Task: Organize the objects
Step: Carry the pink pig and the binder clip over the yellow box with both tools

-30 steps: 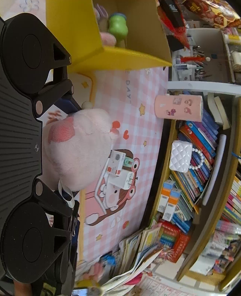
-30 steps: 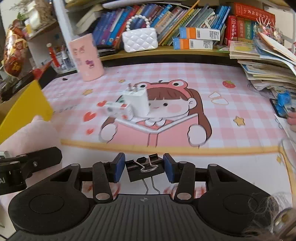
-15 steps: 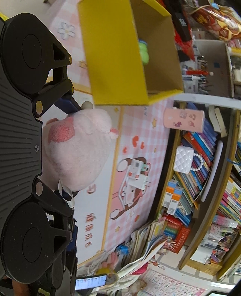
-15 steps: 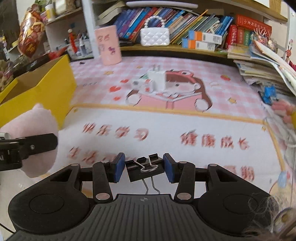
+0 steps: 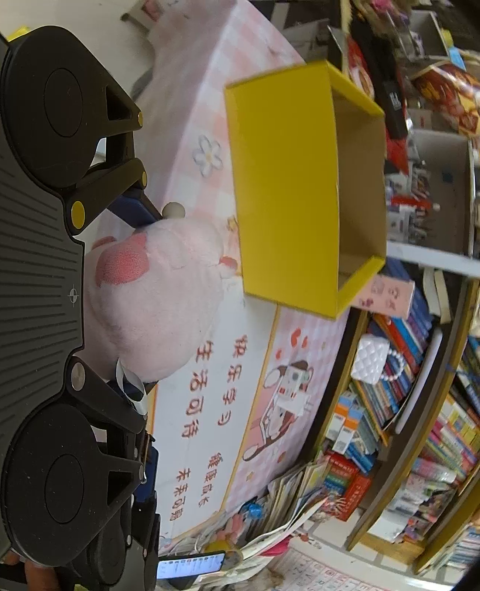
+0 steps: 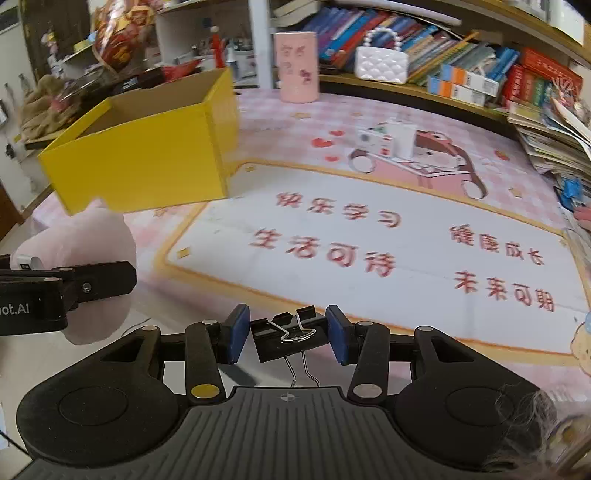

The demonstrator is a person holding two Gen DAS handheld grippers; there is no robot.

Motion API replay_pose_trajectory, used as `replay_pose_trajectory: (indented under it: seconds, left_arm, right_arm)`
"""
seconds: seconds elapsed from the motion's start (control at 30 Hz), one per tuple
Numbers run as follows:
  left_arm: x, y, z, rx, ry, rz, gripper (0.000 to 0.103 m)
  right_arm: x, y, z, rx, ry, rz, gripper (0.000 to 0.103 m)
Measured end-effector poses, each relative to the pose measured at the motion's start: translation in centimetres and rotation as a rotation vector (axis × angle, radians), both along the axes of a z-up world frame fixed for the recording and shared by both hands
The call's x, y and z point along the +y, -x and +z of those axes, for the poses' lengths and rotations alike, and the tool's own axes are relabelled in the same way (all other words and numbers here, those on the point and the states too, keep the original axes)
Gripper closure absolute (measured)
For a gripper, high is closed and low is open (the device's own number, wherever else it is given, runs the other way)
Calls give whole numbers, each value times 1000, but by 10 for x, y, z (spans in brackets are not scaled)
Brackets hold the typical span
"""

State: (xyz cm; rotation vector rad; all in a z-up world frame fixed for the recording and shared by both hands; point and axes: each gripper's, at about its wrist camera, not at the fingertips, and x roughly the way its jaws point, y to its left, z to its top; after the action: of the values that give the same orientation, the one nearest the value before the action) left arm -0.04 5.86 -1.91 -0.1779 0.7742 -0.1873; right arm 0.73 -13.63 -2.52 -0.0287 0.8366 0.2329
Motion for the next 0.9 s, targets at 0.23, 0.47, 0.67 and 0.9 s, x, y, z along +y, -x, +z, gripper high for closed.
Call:
replay_pose_trajectory:
  seconds: [0.23,0.47,0.67,0.9]
  left_arm:
    - [32,22,-2,-8,11,47,23]
    - [61,39,-1,-20,8,83,23]
    - [84,49,2,-37,-2,116,23]
    - [103,60,8,-79,-14,127,23]
  right_arm:
    - [37,20,1,-10,19,70,61]
    - [70,32,0,-21,22,121,61]
    - [96,36,0,-29,11,152,61]
    - [122,39,2,-38,12,194,61]
